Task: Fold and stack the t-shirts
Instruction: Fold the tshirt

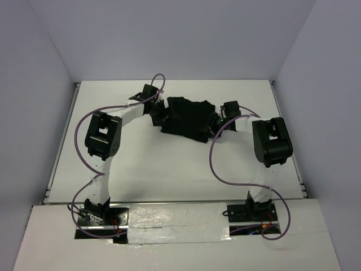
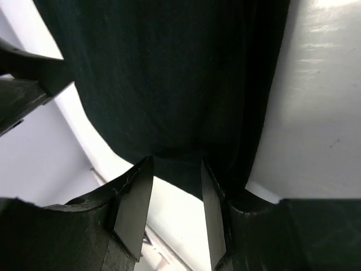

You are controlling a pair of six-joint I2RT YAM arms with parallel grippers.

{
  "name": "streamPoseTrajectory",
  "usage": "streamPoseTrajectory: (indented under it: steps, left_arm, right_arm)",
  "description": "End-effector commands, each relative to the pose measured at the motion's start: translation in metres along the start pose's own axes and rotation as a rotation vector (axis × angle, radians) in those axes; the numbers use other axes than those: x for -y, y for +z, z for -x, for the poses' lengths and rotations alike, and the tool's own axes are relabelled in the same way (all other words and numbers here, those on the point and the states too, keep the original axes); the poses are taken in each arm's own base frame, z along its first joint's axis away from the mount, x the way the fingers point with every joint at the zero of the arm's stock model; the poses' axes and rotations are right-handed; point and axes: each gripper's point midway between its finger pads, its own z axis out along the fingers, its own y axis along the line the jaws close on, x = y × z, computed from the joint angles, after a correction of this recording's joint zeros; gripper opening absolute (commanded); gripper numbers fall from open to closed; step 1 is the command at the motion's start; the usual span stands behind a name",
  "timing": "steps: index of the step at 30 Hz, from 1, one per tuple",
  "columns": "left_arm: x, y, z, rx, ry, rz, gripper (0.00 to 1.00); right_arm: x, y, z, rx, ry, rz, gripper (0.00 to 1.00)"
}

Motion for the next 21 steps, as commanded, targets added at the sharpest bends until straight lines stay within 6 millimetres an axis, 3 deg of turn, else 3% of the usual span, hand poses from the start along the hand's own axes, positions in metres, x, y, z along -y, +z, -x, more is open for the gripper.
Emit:
streamPoseTrajectory:
  steps: [1,3,5,6,7,8,10,11,12,13,15,16,17,18,19,21]
  left_arm:
    - [-0.028,0.013,-0.005,-0.029,-0.063,0.095,0.99]
    - [-0.038,0.016,-0.020,-0.066,-0.094,0.128,1.00]
    - [-0.040,0.011,-0.025,-0.064,-0.111,0.139,1.00]
    - [-0.034,-0.002,-0.026,-0.043,-0.106,0.132,1.00]
    - [-0.029,-0.010,-0.022,-0.014,-0.102,0.131,1.00]
    - [-0.011,-0.031,-0.012,0.032,-0.082,0.107,1.00]
    - [0.005,-0.059,0.000,0.091,-0.074,0.111,1.00]
    - [0.031,-0.091,0.014,0.167,-0.046,0.072,1.00]
    - [0.042,-0.108,0.021,0.207,-0.039,0.065,1.00]
    - [0.055,-0.142,0.029,0.283,-0.028,0.077,1.00]
    - [0.067,-0.177,0.036,0.364,-0.019,0.094,1.00]
    - [0.068,-0.207,0.036,0.424,-0.022,0.139,1.00]
    - [0.068,-0.221,0.032,0.435,-0.019,0.156,1.00]
    - [0.063,-0.234,0.030,0.466,-0.024,0.198,1.00]
    - [0.053,-0.265,0.020,0.508,-0.037,0.270,1.00]
    - [0.041,-0.297,0.005,0.568,-0.061,0.344,0.99]
  right_arm:
    - [0.011,-0.009,0.003,0.023,-0.008,-0.110,0.47]
    - [0.003,-0.015,-0.006,0.002,-0.019,-0.069,0.48]
    - [-0.025,-0.030,-0.005,0.010,-0.084,0.022,0.52]
    - [-0.037,-0.038,-0.005,0.010,-0.107,0.055,0.55]
    - [-0.064,-0.057,0.002,0.054,-0.165,0.103,0.57]
    - [-0.073,-0.068,0.002,0.058,-0.195,0.113,0.61]
    - [-0.115,-0.107,0.011,0.149,-0.293,0.166,0.73]
    - [-0.121,-0.120,0.008,0.158,-0.299,0.151,0.91]
    - [-0.139,-0.147,0.007,0.215,-0.342,0.173,1.00]
    - [-0.151,-0.166,0.012,0.276,-0.382,0.162,1.00]
    - [-0.160,-0.206,0.001,0.347,-0.413,0.119,1.00]
    - [-0.145,-0.217,-0.001,0.377,-0.413,0.032,1.00]
    - [-0.148,-0.240,-0.009,0.431,-0.441,0.020,1.00]
    - [-0.137,-0.252,-0.008,0.482,-0.453,-0.047,1.00]
    - [-0.125,-0.261,-0.017,0.486,-0.441,-0.096,1.00]
    - [-0.114,-0.287,-0.033,0.552,-0.468,-0.126,1.00]
